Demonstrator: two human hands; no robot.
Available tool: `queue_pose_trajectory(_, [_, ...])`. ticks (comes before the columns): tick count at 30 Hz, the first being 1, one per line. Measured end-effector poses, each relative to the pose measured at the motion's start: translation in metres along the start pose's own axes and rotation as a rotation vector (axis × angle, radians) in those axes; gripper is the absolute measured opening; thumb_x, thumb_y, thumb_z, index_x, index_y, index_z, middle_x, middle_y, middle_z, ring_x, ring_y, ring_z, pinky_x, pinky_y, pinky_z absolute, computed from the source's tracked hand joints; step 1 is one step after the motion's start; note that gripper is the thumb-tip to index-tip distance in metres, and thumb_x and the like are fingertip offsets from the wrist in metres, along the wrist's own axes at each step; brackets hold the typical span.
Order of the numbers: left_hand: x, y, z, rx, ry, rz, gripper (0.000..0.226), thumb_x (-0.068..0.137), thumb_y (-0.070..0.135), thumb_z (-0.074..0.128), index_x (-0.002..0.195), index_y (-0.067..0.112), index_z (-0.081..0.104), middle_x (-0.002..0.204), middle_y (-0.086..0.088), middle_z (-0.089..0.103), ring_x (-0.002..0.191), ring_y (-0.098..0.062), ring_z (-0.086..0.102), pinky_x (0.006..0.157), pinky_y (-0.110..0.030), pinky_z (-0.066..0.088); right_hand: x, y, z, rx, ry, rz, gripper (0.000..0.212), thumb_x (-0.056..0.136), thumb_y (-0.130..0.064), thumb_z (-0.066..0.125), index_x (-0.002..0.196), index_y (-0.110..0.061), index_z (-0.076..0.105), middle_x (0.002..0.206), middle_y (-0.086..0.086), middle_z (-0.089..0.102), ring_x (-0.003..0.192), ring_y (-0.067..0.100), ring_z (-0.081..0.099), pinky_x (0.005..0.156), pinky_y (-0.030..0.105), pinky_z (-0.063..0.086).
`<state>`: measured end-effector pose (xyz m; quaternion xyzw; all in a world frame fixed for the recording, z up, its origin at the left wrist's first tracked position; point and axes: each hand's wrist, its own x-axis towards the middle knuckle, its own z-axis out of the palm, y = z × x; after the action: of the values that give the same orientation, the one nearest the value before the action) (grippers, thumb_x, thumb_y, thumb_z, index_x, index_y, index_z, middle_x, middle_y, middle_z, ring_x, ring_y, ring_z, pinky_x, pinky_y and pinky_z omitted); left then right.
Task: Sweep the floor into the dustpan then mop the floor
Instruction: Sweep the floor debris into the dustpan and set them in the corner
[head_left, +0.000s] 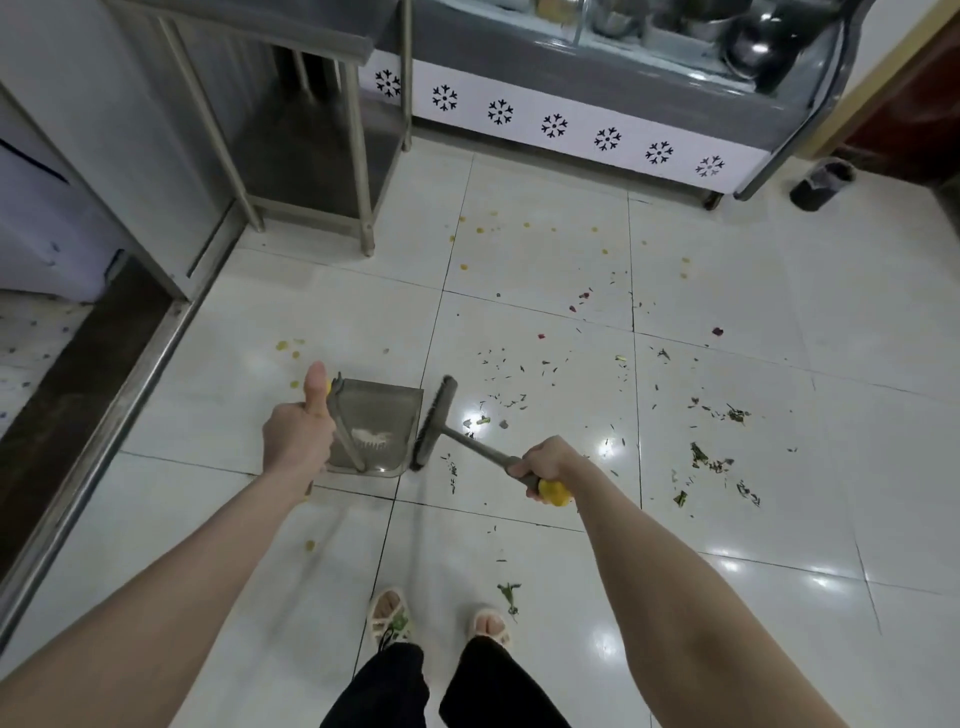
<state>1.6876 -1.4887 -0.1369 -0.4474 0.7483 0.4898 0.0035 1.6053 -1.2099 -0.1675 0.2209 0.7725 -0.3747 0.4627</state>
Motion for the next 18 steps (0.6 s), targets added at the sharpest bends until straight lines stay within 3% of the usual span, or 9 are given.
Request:
queue_pose_trajectory(5, [-0.03, -0.01, 0.012, 0.026, 0.003, -0.003, 0.079, 0.082, 0.08, 0.024, 0.056, 0.009, 0.045, 0.046, -0.007, 0.047, 0.037, -0.021, 0.043, 0.043, -0.025, 0.037, 0.012, 0.032, 0.003, -0.037, -0.09, 0.059, 0.015, 0.083, 0.001, 0.068, 0.082, 0.002, 0.053, 0.078, 0.011, 0.047, 0.056, 0.023, 0.047, 0.039, 0.022, 0.042])
queue_pose_trajectory(7, [-0.044, -0.012, 0.023, 0.03, 0.006, -0.009, 0.078, 0.081, 0.08, 0.025, 0.056, 0.008, 0.044, 0.048, -0.008, 0.047, 0.038, -0.021, 0.043, 0.045, -0.026, 0.037, 0.016, 0.044, -0.008, -0.07, -0.097, 0.081, 0.017, 0.084, 0.0, 0.068, 0.075, 0.001, 0.053, 0.076, 0.01, 0.048, 0.057, 0.023, 0.048, 0.038, 0.02, 0.043])
queue_pose_trajectory(9, [-0.055, -0.012, 0.036, 0.025, 0.014, -0.021, 0.078, 0.082, 0.08, 0.025, 0.057, 0.008, 0.044, 0.05, -0.009, 0.047, 0.041, -0.021, 0.043, 0.047, -0.029, 0.038, 0.02, 0.052, -0.024, -0.14, -0.093, 0.099, 0.014, 0.083, -0.003, 0.068, 0.081, 0.0, 0.055, 0.075, 0.011, 0.05, 0.056, 0.022, 0.051, 0.038, 0.02, 0.044])
queue_pose_trajectory(15, [-0.105, -0.006, 0.101, -0.029, 0.062, -0.048, 0.078, 0.081, 0.081, 0.026, 0.059, 0.009, 0.043, 0.051, -0.008, 0.046, 0.043, -0.02, 0.042, 0.047, -0.029, 0.037, 0.033, 0.083, -0.111, -0.242, -0.086, 0.116, 0.016, 0.086, -0.008, 0.067, 0.093, 0.0, 0.055, 0.071, 0.012, 0.052, 0.054, 0.019, 0.053, 0.04, 0.021, 0.046])
queue_pose_trajectory(18, [-0.13, 0.0, 0.134, -0.069, 0.124, -0.086, 0.083, 0.081, 0.081, 0.026, 0.057, 0.004, 0.047, 0.058, -0.013, 0.051, 0.052, -0.026, 0.048, 0.056, -0.036, 0.043, 0.038, 0.096, -0.161, -0.297, -0.081, 0.131, 0.016, 0.087, -0.009, 0.067, 0.092, -0.001, 0.054, 0.074, 0.011, 0.05, 0.056, 0.019, 0.053, 0.039, 0.019, 0.046])
